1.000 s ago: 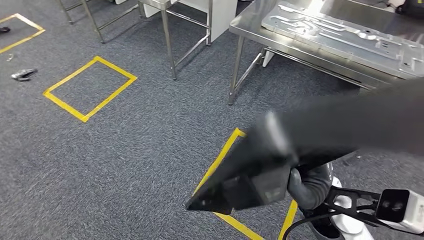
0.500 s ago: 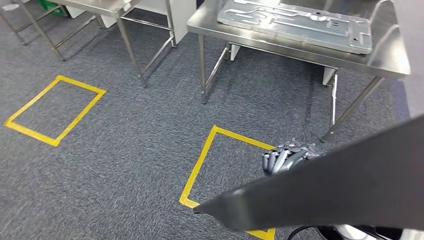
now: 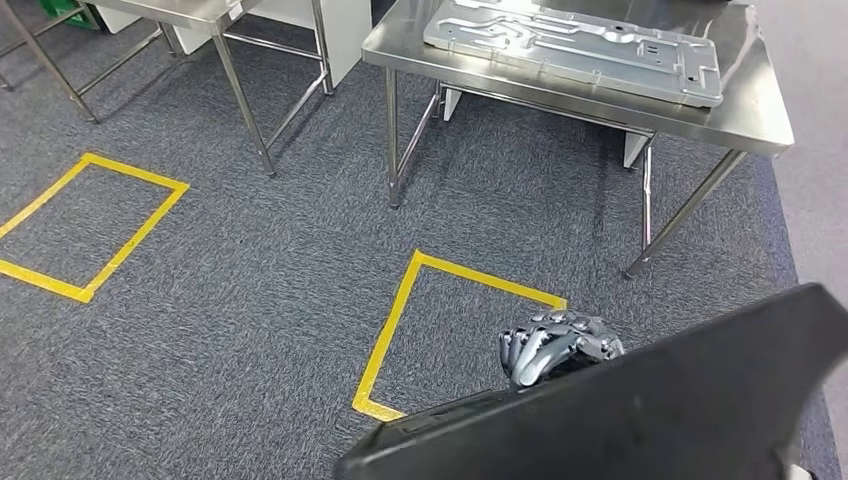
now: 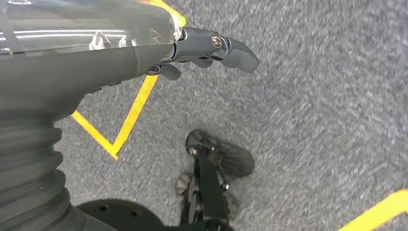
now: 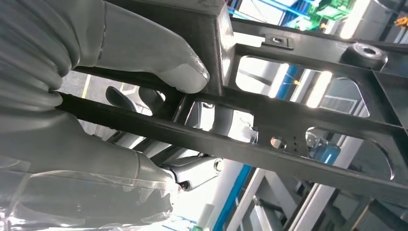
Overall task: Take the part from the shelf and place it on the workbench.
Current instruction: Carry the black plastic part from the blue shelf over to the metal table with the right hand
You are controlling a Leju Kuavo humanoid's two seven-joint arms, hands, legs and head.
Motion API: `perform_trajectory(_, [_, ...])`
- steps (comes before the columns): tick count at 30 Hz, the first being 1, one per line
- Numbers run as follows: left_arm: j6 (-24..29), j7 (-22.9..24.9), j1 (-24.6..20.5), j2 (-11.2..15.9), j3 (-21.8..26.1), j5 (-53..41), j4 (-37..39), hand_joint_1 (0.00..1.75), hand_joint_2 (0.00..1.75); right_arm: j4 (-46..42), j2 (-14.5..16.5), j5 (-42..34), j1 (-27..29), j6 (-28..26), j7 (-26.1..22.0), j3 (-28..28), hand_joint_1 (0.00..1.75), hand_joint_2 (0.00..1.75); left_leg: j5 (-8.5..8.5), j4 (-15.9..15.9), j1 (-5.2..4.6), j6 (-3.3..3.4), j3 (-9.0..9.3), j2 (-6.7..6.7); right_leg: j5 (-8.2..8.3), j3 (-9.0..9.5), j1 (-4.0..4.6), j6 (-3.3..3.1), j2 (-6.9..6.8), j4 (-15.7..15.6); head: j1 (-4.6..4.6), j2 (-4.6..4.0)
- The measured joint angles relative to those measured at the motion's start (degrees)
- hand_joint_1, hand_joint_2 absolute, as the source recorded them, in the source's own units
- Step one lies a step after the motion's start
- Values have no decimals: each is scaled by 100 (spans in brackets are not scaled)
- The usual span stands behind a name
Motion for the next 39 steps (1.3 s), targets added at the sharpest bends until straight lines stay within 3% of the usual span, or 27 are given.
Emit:
perform_trajectory(2, [-50,-8,17,2,14,2,0,0,175,-5,6,71,135,22,-57,-4,164,175,-4,1,-12,6,-5,31,-153,-250,-12,11,-5,514,-1,0])
perform_trajectory(3, [-72,-18,23,2,17,3,0,0,175,-20,10,123,212,34,-73,-9,164,175,-9,1,-18,7,-1,42,-68,-226,-13,-1,-7,468,-1,0])
perform_trajectory(5, [-118,-43,28,1,22,4,0,0,175,-102,43,258,393,63,-79,-31,164,175,-22,0,-28,0,20,51,304,136,6,-69,-34,-229,0,0])
perform_trajectory(7, [-146,-57,29,-2,31,4,0,0,175,-235,105,405,599,79,-82,-57,164,175,-42,-1,-47,-35,37,56,515,487,56,-155,-101,-916,-1,0])
perform_trajectory(9, [-152,-60,34,-4,43,4,0,0,175,-362,172,520,787,72,-87,-71,164,175,-63,-13,-47,-96,50,72,500,562,99,-209,-122,-1089,-2,0])
perform_trajectory(12, [-156,-61,35,2,52,2,0,0,175,-515,255,631,1009,67,-90,-74,164,175,-131,18,-39,-200,93,84,532,651,65,-269,-68,-1203,-5,-1])
perform_trajectory(14, [-161,-61,36,10,54,-2,0,0,175,-577,313,655,1090,69,-92,-75,164,175,-368,457,-32,-241,-96,58,546,732,34,-303,-53,-1273,-16,-1])
perform_trajectory(16, [-166,-59,48,13,55,-8,0,0,175,-621,358,660,1186,84,-92,-85,164,175,-671,1193,-23,-266,-486,47,515,765,42,-333,-43,-1271,-24,0])
perform_trajectory(17, [-169,-58,62,15,55,-12,0,0,175,-640,372,662,1239,100,-91,-96,164,175,-715,1436,-19,-276,-631,47,495,782,45,-338,-32,-1266,-24,0])
perform_trajectory(18, [-172,-60,78,19,55,-16,0,0,175,-656,385,662,1281,123,-91,-111,164,175,-641,1472,-15,-283,-679,47,471,806,46,-335,-13,-1259,-23,0])
perform_trajectory(19, [-173,-62,90,26,55,-23,0,0,175,-671,400,664,1312,146,-90,-128,164,175,-467,1294,-10,-286,-620,47,444,838,44,-325,8,-1251,-24,0])
perform_trajectory(20, [-174,-66,97,37,55,-30,0,0,175,-690,421,669,1341,162,-89,-147,164,175,-226,931,-5,-285,-469,46,408,880,41,-309,26,-1240,-24,0])
perform_trajectory(22, [-175,-81,94,55,54,-45,0,0,175,-732,469,693,1391,173,-89,-184,164,175,47,274,-6,-248,-161,23,332,935,52,-257,44,-1204,-23,0])
perform_trajectory(23, [-176,-92,93,61,54,-51,0,0,175,-758,493,715,1410,172,-89,-201,164,175,81,90,-12,-219,-75,12,305,943,58,-228,47,-1186,-20,0])
perform_trajectory(27, [-190,-120,92,71,52,-85,0,0,175,-878,561,760,1469,160,-90,-267,164,175,34,-8,-14,-86,-23,11,220,927,55,-124,41,-1125,-15,0])
perform_trajectory(29, [-205,-124,88,75,52,-108,0,0,175,-934,579,745,1486,163,-92,-301,164,175,28,-41,8,-33,12,36,-14,725,34,-62,18,-702,0,0])
perform_trajectory(31, [-215,-131,87,81,52,-118,0,0,175,-956,594,718,1524,179,-92,-338,164,175,8,-45,3,-4,23,72,-310,281,6,-14,5,74,11,0])
perform_trajectory(32, [-218,-134,87,85,52,-124,0,0,175,-958,604,705,1549,199,-92,-356,164,175,-2,-45,-2,0,29,93,-368,85,-6,-3,2,373,11,0])
perform_trajectory(33, [-220,-136,88,89,52,-132,0,0,175,-966,615,697,1571,224,-92,-372,164,175,-15,-44,-5,0,41,117,-315,-19,-11,-2,-3,477,13,0])
perform_trajectory(34, [-225,-138,89,92,52,-139,0,0,175,-983,629,686,1587,250,-92,-390,164,175,-30,-44,-8,-4,63,143,-146,-1,-12,-14,-17,344,12,0])
perform_trajectory(35, [-228,-139,89,93,52,-145,0,0,175,-1010,644,674,1598,270,-92,-410,164,175,-48,-45,-11,-12,93,172,97,124,-5,-41,-58,11,13,0])
perform_trajectory(37, [-236,-146,92,94,52,-150,0,0,175,-1072,673,647,1608,305,-92,-450,164,175,-88,-46,-24,-49,150,228,467,453,54,-128,-271,-766,13,0])
perform_trajectory(39, [-236,-154,93,95,52,-155,0,0,175,-1119,699,627,1615,355,-92,-487,164,175,-117,-51,-38,-108,175,296,543,576,120,-193,-392,-1097,11,0])
